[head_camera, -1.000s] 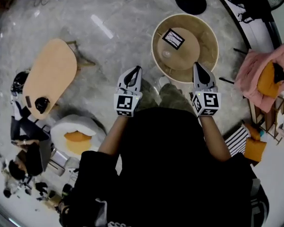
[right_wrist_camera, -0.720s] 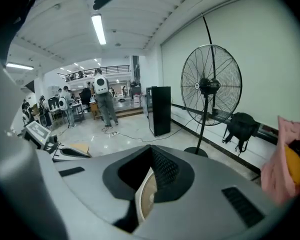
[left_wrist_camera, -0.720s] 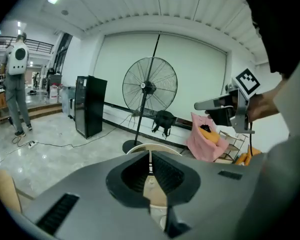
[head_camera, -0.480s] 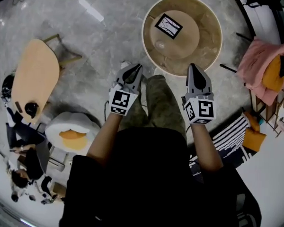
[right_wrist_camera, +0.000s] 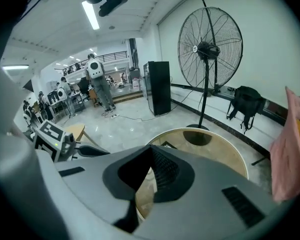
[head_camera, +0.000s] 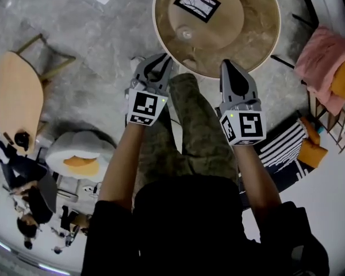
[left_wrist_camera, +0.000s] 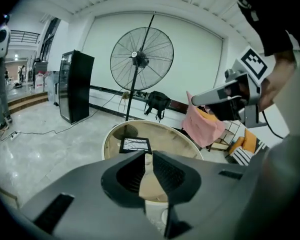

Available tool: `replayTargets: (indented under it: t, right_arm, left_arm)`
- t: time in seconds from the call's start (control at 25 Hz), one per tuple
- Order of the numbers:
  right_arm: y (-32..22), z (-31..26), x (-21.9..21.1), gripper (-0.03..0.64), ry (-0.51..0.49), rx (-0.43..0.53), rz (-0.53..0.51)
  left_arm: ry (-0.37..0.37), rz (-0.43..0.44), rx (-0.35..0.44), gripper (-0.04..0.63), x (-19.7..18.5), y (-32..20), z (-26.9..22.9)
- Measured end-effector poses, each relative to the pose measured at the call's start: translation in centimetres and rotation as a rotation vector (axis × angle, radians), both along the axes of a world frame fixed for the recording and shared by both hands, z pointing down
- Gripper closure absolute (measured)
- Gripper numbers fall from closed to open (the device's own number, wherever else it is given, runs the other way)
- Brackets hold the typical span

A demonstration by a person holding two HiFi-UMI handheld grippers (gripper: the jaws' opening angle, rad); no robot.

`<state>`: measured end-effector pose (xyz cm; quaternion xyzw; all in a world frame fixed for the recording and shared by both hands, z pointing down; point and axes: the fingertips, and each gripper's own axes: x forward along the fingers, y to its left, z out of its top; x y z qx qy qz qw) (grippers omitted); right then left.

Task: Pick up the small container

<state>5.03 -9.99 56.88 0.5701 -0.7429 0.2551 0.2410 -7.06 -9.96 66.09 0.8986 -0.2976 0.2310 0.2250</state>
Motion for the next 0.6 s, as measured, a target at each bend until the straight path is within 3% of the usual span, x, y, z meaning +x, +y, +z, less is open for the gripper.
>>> replayTargets:
  t: [0.04,0.12,0.24,0.36,0.48,0.6]
  right_arm:
    - [0.2,1.0,0.1,0.595,-0.001,-0.007,-0.006]
    - [0.9,2.8,0.4,0.595,-0.005,-0.021,-0.018]
    - [2.7,5.4,0.9,0.595,-0.007,-0.048,-0.028]
    - [4.1,8.7,1.4,0.595,0.0,-0.084,-0.046]
    - [5.1,11.2,1.5,0.595,-0.002,-0.114,-0.052]
    - [5.6,12.5,1.9,0.595,-0.007,-0.126,-0.057]
  left_arm:
    - [-0.005,0.012,0.007,0.544,0.4,-0.2,1.2]
    - [-0.003,0.042,0.006,0.434,1.2,-0.4,3.5]
    - [0.014,0.115,-0.002,0.35,2.7,-0.6,6.4]
    - [-0.029,0.171,0.033,0.265,3.9,-1.2,10.0]
    - [-0.085,0.204,0.096,0.25,4.8,-1.7,12.9]
    - [-0.092,0.196,0.125,0.236,6.0,-2.0,14.4]
